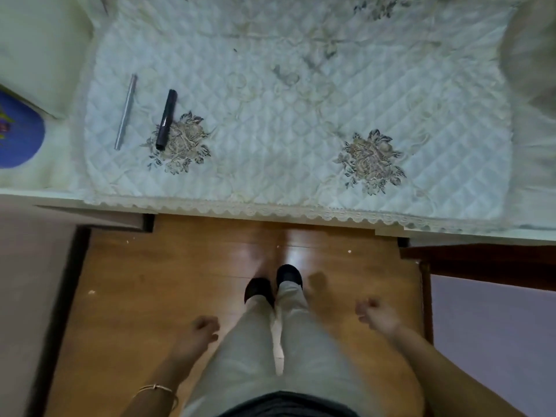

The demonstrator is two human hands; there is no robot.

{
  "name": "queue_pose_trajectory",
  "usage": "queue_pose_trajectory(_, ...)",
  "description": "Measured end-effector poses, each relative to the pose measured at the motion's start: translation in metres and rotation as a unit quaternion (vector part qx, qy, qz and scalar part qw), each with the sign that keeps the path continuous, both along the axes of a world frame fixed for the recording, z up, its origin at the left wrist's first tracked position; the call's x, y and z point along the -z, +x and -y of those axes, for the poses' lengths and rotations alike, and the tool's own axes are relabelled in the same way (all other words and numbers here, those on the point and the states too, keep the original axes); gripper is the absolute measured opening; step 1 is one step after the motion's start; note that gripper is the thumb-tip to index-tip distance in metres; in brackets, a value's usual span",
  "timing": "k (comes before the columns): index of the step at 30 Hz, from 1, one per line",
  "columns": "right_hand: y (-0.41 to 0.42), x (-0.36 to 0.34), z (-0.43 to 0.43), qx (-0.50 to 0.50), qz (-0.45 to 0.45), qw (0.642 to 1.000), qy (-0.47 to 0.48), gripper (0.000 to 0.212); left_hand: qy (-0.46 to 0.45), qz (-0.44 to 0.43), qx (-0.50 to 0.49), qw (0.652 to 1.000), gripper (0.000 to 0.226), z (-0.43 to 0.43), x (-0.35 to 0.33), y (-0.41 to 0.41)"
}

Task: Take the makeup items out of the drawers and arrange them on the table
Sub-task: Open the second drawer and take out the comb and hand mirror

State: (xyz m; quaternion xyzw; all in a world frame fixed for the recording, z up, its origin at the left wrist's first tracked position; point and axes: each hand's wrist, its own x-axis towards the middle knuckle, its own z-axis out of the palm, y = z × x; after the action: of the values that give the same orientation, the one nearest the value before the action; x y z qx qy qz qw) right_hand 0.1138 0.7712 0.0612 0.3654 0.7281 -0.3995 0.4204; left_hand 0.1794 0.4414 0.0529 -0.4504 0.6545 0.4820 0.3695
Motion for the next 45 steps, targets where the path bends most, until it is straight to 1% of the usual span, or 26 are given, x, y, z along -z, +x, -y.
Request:
queue_pose_trajectory(2, -0.015, 0.009, 0.008, 0.000, -0.008, 1.000, -0.009, 0.027, 0.007, -0.005, -0.004, 1.000, 0.011, -0.006, 0.005, -0.014)
queue_pose_trajectory(3, -0.024, 0.013, 0.013, 0.008, -0.003, 1.000, -0.020, 0.025, 0.010, -0.009, -0.008, 1.000, 0.010, -0.009, 0.008, -0.024)
queue_pose_trajectory(5, -0.041, 0.020, 0.028, 0.047, 0.002, 0.998, -0.051, 0.015, 0.019, -0.024, -0.025, 0.999, 0.011, -0.011, 0.019, -0.045)
queue_pose_trajectory(7, -0.060, 0.030, 0.042, 0.099, -0.008, 0.992, -0.073, 0.027, 0.023, -0.046, -0.023, 0.998, 0.018, -0.014, 0.026, -0.076)
queue_pose_trajectory(9, -0.079, 0.041, 0.055, 0.157, -0.036, 0.982, -0.095, 0.030, 0.033, -0.061, -0.039, 0.997, 0.023, -0.013, 0.039, -0.103)
queue_pose_trajectory(11, -0.096, 0.054, 0.066, 0.221, -0.056, 0.967, -0.111, 0.028, 0.051, -0.086, -0.068, 0.993, 0.029, -0.009, 0.051, -0.130)
queue_pose_trajectory(14, -0.111, 0.073, 0.076, 0.322, -0.059, 0.934, -0.144, 0.021, 0.088, -0.130, -0.152, 0.976, 0.037, -0.001, 0.069, -0.163)
queue_pose_trajectory(15, -0.114, 0.077, 0.077, 0.350, -0.060, 0.921, -0.160, 0.020, 0.100, -0.136, -0.178, 0.969, 0.036, 0.002, 0.072, -0.171)
queue_pose_trajectory(18, -0.120, 0.081, 0.079, 0.419, -0.082, 0.880, -0.208, 0.020, 0.149, -0.142, -0.256, 0.944, 0.022, 0.009, 0.076, -0.184)
queue_pose_trajectory(20, -0.119, 0.079, 0.080, 0.435, -0.082, 0.869, -0.221, 0.017, 0.165, -0.137, -0.267, 0.940, 0.026, 0.013, 0.077, -0.184)
queue_pose_trajectory(24, -0.105, 0.073, 0.079, 0.414, -0.066, 0.884, -0.209, 0.017, 0.161, -0.118, -0.259, 0.945, 0.027, 0.017, 0.072, -0.171)
queue_pose_trajectory(27, -0.083, 0.061, 0.081, 0.408, -0.053, 0.890, -0.199, 0.015, 0.141, -0.117, -0.217, 0.959, 0.030, 0.018, 0.060, -0.145)
queue_pose_trajectory(29, -0.061, 0.050, 0.087, 0.402, -0.053, 0.894, -0.193, 0.015, 0.127, -0.117, -0.170, 0.970, 0.020, 0.017, 0.052, -0.119)
queue_pose_trajectory(30, -0.050, 0.043, 0.091, 0.385, -0.055, 0.904, -0.179, 0.018, 0.113, -0.122, -0.139, 0.976, 0.015, 0.016, 0.044, -0.105)
queue_pose_trajectory(31, -0.039, 0.035, 0.096, 0.350, -0.063, 0.923, -0.150, 0.023, 0.088, -0.136, -0.101, 0.982, 0.013, 0.015, 0.035, -0.092)
queue_pose_trajectory(33, -0.018, 0.014, 0.104, 0.208, -0.115, 0.970, -0.056, 0.023, 0.015, -0.210, -0.017, 0.977, 0.012, 0.016, 0.012, -0.069)
queue_pose_trajectory(34, -0.009, 0.003, 0.106, 0.126, -0.168, 0.978, -0.014, 0.019, -0.021, -0.266, 0.023, 0.964, 0.013, 0.016, -0.004, -0.062)
queue_pose_trajectory(35, -0.002, -0.011, 0.108, 0.054, -0.234, 0.970, 0.017, 0.016, -0.054, -0.320, 0.060, 0.944, 0.015, 0.017, -0.021, -0.058)
queue_pose_trajectory(37, 0.000, -0.038, 0.111, -0.040, -0.355, 0.932, 0.061, 0.015, -0.131, -0.418, 0.126, 0.890, 0.016, 0.025, -0.047, -0.061)
queue_pose_trajectory(38, -0.005, -0.048, 0.110, -0.074, -0.407, 0.906, 0.087, 0.017, -0.169, -0.448, 0.166, 0.862, 0.021, 0.029, -0.054, -0.068)
queue_pose_trajectory(39, -0.013, -0.053, 0.108, -0.107, -0.446, 0.881, 0.114, 0.020, -0.196, -0.459, 0.214, 0.840, 0.029, 0.034, -0.056, -0.076)
queue_pose_trajectory(40, -0.022, -0.055, 0.105, -0.138, -0.464, 0.864, 0.140, 0.023, -0.209, -0.452, 0.270, 0.824, 0.035, 0.038, -0.057, -0.086)
queue_pose_trajectory(41, -0.033, -0.054, 0.101, -0.165, -0.461, 0.857, 0.161, 0.026, -0.214, -0.431, 0.323, 0.815, 0.037, 0.041, -0.055, -0.095)
queue_pose_trajectory(43, -0.047, -0.044, 0.094, -0.218, -0.404, 0.868, 0.189, 0.029, -0.209, -0.388, 0.391, 0.808, 0.035, 0.044, -0.048, -0.106)
queue_pose_trajectory(45, -0.048, -0.034, 0.092, -0.256, -0.354, 0.877, 0.200, 0.026, -0.195, -0.380, 0.404, 0.809, 0.029, 0.046, -0.041, -0.108)
